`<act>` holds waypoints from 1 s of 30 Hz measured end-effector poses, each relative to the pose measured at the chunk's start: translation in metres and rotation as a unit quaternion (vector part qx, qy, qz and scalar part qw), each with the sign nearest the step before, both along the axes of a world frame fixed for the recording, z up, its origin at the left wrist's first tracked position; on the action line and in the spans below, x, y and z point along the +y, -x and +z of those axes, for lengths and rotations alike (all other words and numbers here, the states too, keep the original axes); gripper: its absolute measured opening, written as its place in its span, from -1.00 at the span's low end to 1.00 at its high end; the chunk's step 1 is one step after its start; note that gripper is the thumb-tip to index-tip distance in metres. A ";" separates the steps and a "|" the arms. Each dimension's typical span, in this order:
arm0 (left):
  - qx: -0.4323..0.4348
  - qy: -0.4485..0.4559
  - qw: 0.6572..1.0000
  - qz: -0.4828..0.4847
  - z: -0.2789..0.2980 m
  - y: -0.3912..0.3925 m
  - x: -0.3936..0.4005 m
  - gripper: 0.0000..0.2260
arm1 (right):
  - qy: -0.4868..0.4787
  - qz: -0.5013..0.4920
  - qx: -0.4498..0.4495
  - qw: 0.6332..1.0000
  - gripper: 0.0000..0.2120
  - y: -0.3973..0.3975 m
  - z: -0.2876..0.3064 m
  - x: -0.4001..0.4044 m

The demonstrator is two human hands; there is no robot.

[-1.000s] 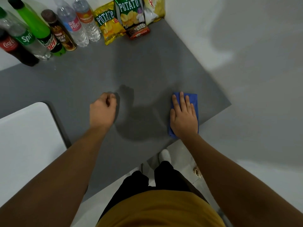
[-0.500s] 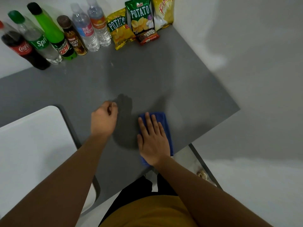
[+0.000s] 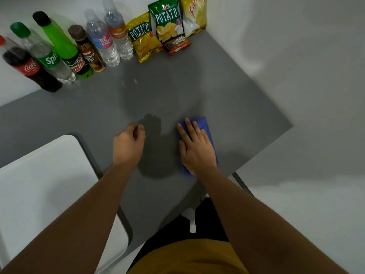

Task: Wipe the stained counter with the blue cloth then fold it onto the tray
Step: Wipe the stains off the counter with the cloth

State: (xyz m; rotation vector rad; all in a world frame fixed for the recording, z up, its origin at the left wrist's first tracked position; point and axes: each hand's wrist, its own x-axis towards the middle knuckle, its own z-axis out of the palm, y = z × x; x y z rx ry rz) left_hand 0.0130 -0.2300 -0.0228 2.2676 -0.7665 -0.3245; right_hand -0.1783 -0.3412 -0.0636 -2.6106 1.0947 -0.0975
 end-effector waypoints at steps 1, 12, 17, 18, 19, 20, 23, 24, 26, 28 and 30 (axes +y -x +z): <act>0.003 0.001 1.000 -0.001 0.000 0.000 0.000 -0.67 | 0.005 -0.008 0.008 1.000 -0.47 0.005 0.000 0.001; 0.037 0.008 0.999 0.007 -0.001 -0.006 0.016 -0.66 | 0.003 0.031 0.080 0.996 -0.39 0.042 -0.006 0.079; 0.029 0.004 0.999 0.018 -0.001 -0.015 0.026 -0.66 | -0.005 0.088 0.047 0.995 -0.40 0.028 -0.007 0.117; 0.028 0.002 0.999 0.019 0.000 -0.016 0.028 -0.67 | -0.008 0.106 0.037 0.994 -0.41 0.023 -0.007 0.121; 0.026 0.000 0.999 0.019 0.000 -0.018 0.029 -0.67 | -0.012 0.125 0.028 0.992 -0.42 0.016 -0.007 0.125; 0.023 -0.002 1.000 0.021 0.000 -0.019 0.031 -0.67 | -0.016 0.142 0.022 0.990 -0.42 0.010 -0.007 0.128; 0.011 -0.004 1.000 0.025 -0.002 -0.024 0.033 -0.67 | -0.025 0.180 0.026 0.983 -0.43 -0.013 -0.007 0.129; 0.010 -0.006 1.000 0.026 -0.002 -0.025 0.034 -0.68 | -0.029 0.185 0.027 0.982 -0.43 -0.020 -0.007 0.127; 0.009 -0.010 1.000 0.027 -0.002 -0.027 0.033 -0.68 | -0.038 0.186 0.028 0.981 -0.44 -0.037 -0.006 0.119; 0.008 -0.014 0.999 0.030 -0.001 -0.028 0.032 -0.67 | -0.040 0.181 0.029 0.982 -0.44 -0.052 -0.006 0.108; 0.010 -0.014 0.999 0.035 0.001 -0.028 0.031 -0.67 | -0.028 0.164 0.026 0.986 -0.44 -0.064 -0.005 0.095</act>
